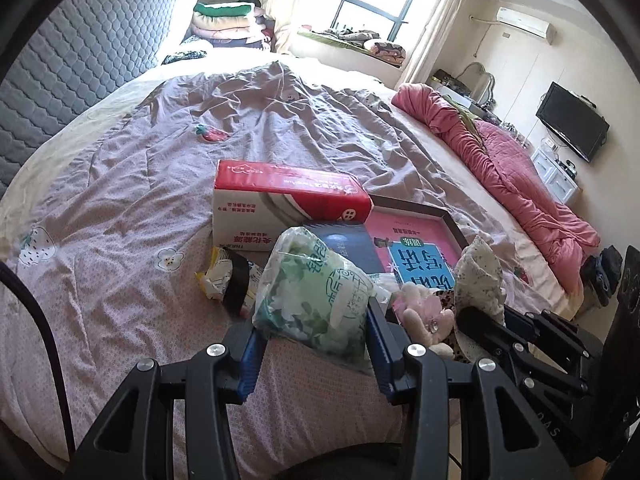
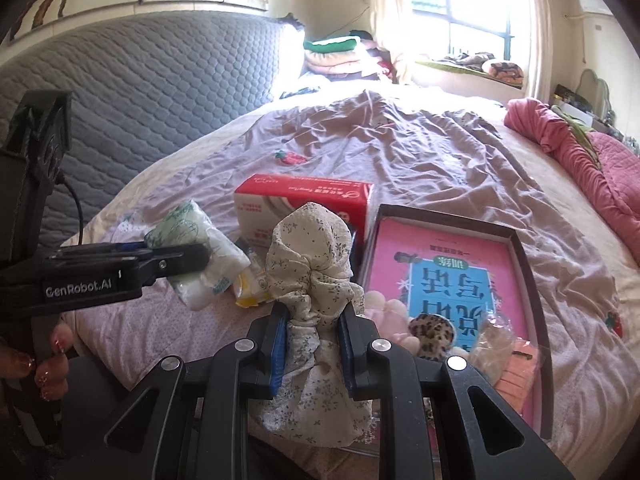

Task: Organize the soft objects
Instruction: 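Carry the scrunchie with the right gripper while the left gripper carries the wipes pack over the tray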

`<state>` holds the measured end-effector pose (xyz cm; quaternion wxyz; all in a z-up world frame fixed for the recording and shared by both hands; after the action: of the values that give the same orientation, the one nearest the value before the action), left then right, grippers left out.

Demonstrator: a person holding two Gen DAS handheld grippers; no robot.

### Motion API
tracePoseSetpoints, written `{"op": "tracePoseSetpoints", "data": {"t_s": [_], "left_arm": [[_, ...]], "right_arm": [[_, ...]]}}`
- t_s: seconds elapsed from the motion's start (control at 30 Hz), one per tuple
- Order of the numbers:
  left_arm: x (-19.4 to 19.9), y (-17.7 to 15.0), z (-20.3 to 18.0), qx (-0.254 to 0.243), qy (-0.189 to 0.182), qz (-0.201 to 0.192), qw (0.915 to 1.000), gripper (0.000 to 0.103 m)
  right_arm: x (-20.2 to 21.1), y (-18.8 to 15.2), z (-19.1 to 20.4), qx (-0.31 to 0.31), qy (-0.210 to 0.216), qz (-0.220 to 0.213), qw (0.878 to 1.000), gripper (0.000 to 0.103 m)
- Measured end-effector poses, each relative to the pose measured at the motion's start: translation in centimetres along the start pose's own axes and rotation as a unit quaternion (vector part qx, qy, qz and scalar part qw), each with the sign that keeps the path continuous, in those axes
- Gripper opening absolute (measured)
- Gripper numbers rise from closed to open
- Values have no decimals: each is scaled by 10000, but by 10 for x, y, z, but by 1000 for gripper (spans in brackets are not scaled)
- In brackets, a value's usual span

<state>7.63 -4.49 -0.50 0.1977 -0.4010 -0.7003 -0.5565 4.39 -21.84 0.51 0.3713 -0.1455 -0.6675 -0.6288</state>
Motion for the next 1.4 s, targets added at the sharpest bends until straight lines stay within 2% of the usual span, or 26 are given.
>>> {"op": "tracePoseSetpoints", "data": {"t_s": [0.73,1.0,1.4], "left_arm": [[0,-9,-56,-650,-254,5,9976,46],[-13,-16,-86,-949,-324,133,9949,46],[-43,-27,-122,-1396,-423,354,9887,46]], "right_arm": [[50,-7,-92,-898,-837,-393,9917,23],[60,-14,-110,-965,-1126,-460,9879,23],[65,-33,-150,-1445,-1240,-502,9804,24]]}}
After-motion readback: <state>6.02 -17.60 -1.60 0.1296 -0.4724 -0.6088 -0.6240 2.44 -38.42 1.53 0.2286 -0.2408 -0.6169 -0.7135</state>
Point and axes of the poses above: each gripper's, at about its wrist camera, not at the fingertips, and x roughly against the way its jaws point, z to its left, y to its top, the point moved 2 cm from there along -x, roughly the way its jaws point
